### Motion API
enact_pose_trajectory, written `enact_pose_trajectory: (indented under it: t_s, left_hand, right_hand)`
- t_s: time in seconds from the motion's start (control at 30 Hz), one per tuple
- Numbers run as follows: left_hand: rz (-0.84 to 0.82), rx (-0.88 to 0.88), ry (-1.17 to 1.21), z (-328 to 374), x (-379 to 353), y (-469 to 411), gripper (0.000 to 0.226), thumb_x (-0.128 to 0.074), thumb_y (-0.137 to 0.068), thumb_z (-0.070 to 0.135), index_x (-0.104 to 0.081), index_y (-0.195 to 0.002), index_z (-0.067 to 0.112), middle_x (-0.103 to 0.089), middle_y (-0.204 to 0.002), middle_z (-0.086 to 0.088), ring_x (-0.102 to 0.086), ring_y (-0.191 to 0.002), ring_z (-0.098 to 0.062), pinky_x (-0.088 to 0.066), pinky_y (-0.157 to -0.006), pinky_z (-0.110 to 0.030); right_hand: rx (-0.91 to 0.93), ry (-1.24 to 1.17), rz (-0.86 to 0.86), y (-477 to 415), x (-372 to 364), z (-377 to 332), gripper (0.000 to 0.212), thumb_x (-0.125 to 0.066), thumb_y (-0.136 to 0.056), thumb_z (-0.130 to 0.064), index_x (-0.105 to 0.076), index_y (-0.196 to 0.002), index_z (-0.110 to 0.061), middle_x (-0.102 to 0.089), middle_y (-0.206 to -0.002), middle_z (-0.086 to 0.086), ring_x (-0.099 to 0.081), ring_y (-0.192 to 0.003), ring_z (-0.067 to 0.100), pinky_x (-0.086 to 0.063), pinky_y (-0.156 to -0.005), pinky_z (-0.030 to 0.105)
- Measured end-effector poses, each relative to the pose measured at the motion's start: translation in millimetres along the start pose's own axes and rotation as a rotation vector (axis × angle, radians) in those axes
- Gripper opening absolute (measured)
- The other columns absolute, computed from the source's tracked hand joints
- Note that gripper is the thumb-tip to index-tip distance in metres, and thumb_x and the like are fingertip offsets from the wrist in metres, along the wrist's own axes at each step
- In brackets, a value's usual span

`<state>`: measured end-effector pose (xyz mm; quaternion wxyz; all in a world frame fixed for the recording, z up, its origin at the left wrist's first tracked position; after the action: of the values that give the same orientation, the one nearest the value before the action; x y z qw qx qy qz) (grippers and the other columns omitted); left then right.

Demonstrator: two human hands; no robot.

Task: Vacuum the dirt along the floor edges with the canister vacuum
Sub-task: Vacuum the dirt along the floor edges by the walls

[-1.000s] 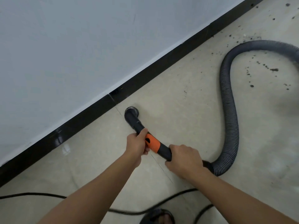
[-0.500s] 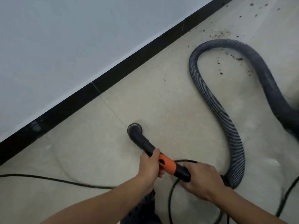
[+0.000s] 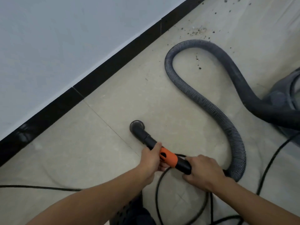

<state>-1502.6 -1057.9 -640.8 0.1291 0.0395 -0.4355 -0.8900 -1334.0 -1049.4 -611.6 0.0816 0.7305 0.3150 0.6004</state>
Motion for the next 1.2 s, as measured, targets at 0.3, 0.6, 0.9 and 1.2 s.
enact_pose_trajectory:
  t_s: [0.3, 0.6, 0.9, 1.2]
  left_hand:
    - [-0.038, -0.052, -0.101, 62.2, 14.6, -39.2, 0.032, -0.057, -0.095, 0.035, -0.05, -0.098, 0.004, -0.05, -0.063, -0.011, -0.048, -0.039, -0.02, -0.041, -0.042, -0.025]
    - [-0.111, -0.141, -0.205, 166.8, -27.7, -123.0, 0.032, -0.059, -0.093, 0.037, -0.048, -0.097, 0.008, -0.048, -0.068, -0.008, -0.043, -0.042, -0.019, -0.037, -0.042, -0.023]
    - [0.13, -0.173, -0.079, 245.8, 41.1, -182.8, 0.026, -0.059, -0.094, 0.032, -0.048, -0.098, 0.009, -0.045, -0.063, -0.006, -0.041, -0.044, -0.016, -0.036, -0.042, -0.025]
    - [0.006, -0.187, -0.239, 253.8, -5.2, -187.9, 0.028, -0.058, -0.094, 0.037, -0.053, -0.09, 0.01, -0.043, -0.064, -0.005, -0.039, -0.047, -0.016, -0.034, -0.043, -0.024]
  right_hand:
    - [-0.11, -0.126, 0.115, -41.3, 12.5, -25.2, 0.013, -0.055, -0.082, -0.039, -0.048, -0.088, -0.03, -0.062, -0.087, -0.004, -0.06, -0.08, 0.022, -0.035, -0.064, 0.03]
    - [-0.287, -0.246, 0.177, -132.1, 66.2, -0.6, 0.015, -0.062, -0.077, -0.038, -0.058, -0.087, -0.028, -0.06, -0.073, -0.007, -0.058, -0.066, 0.014, -0.04, -0.057, 0.027]
    - [-0.116, -0.166, 0.151, -258.7, 114.2, -50.7, 0.022, -0.063, -0.077, -0.037, -0.056, -0.096, -0.027, -0.056, -0.076, -0.006, -0.059, -0.072, 0.02, -0.041, -0.065, 0.028]
    - [-0.323, -0.257, 0.231, -235.1, 107.5, -31.9, 0.023, -0.059, -0.084, -0.037, -0.056, -0.101, -0.023, -0.059, -0.083, -0.003, -0.055, -0.072, 0.022, -0.041, -0.066, 0.028]
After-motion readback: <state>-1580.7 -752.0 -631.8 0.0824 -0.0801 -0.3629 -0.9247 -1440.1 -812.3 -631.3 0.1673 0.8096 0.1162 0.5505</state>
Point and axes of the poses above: each hand's wrist, its own y-axis away from the middle knuckle, its own x-axis out of the back of the hand, z = x × y, the point moved 5 cm from there along -y, towards the middle knuckle
